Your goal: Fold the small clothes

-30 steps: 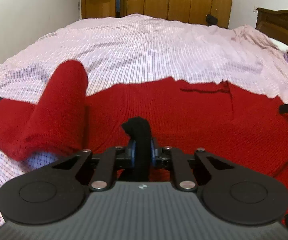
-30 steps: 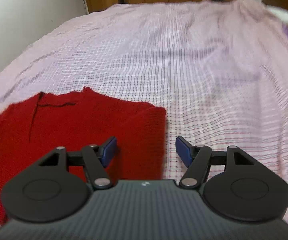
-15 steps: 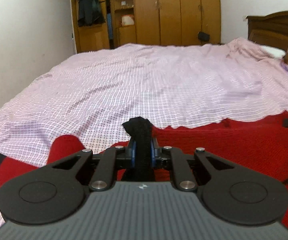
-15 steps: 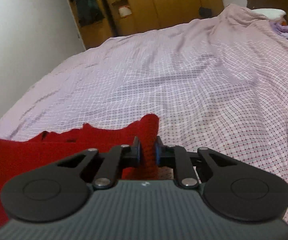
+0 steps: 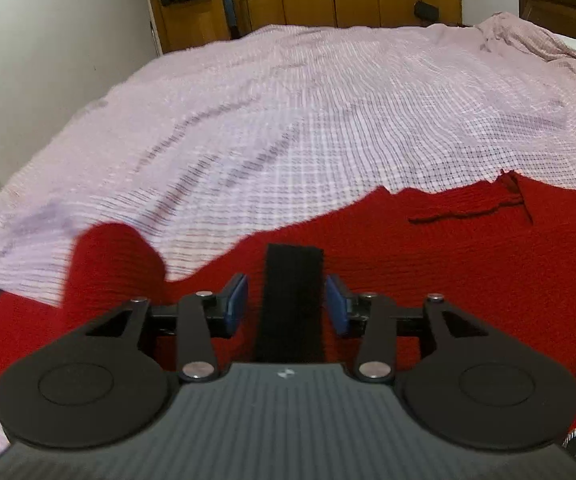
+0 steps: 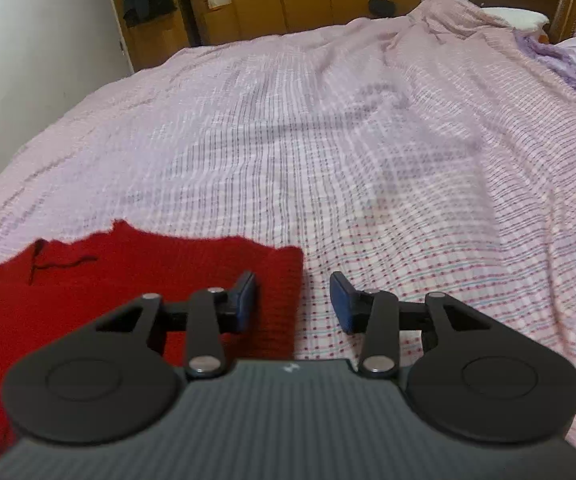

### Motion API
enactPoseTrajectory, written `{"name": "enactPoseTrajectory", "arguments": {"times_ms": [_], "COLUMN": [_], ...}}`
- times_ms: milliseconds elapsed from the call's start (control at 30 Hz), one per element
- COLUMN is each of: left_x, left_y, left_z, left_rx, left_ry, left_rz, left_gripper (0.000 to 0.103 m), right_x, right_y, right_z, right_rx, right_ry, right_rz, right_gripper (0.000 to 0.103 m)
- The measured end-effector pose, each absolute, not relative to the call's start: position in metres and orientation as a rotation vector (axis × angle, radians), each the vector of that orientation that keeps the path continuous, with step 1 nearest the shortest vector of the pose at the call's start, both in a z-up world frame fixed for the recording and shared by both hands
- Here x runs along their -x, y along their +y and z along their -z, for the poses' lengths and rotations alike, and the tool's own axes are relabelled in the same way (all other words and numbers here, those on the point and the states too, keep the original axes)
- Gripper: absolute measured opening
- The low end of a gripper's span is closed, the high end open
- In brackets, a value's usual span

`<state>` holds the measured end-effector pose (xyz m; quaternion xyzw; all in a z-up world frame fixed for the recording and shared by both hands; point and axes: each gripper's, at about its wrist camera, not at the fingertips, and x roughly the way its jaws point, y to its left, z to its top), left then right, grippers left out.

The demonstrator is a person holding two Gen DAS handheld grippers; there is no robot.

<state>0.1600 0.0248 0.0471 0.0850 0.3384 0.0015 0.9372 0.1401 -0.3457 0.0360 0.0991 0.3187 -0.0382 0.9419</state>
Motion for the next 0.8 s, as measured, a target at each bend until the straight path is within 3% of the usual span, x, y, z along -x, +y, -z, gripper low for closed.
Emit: {"name": "enactPoseTrajectory", "arguments": {"times_ms": [267,500,633,800], "left_x": [-0.127,-0.133,-0.131,-0.119], "left_y": [0.046,0.038,0.039,0.049], "left_z": [-0.067,-0.029,-0.030,-0.048], "left_rx": [-0.158,-0.216,-0.209,-0.138], "left_ry": [0.668,0.748,0.753,0.763], "left_rz": [-0.007,-0.052,-0.060,-0.041], "left_gripper": [0.057,0.058,0.058,0.058], "right_x": [-0.093,-0.082,-0.086,-0.082], "right_y": [-0.318,-0.294,-0.292,-0.301], "right_z": [-0.078,-0.047,-0.023,-0.028], "right_rx": [-0.096,-0.031,-0.013,-0.099], "right_ry": [0.665,0.785,0.794,0.781], "right_rz": [-0.005,-0.018,0.023,0.040], "right_gripper": [0.043,0.043,0.056,0.056]}}
